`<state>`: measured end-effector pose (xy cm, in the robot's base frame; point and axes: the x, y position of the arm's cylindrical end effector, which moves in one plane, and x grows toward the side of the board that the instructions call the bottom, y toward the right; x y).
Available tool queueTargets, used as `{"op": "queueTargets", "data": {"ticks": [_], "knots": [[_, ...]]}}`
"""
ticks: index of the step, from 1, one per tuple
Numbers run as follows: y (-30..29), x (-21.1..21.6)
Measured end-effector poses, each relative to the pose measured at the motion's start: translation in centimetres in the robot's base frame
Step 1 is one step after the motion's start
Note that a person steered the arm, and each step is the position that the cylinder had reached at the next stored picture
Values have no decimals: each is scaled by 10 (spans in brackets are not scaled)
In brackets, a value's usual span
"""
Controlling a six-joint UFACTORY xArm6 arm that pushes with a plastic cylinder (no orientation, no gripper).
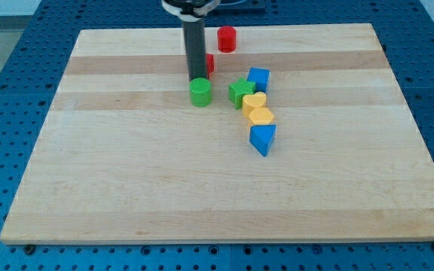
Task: Push the red star into the red circle
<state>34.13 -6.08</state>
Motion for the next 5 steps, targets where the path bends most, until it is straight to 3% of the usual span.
{"op": "queueTargets", "data": {"ticks": [5], "knots": [[5, -28]]}}
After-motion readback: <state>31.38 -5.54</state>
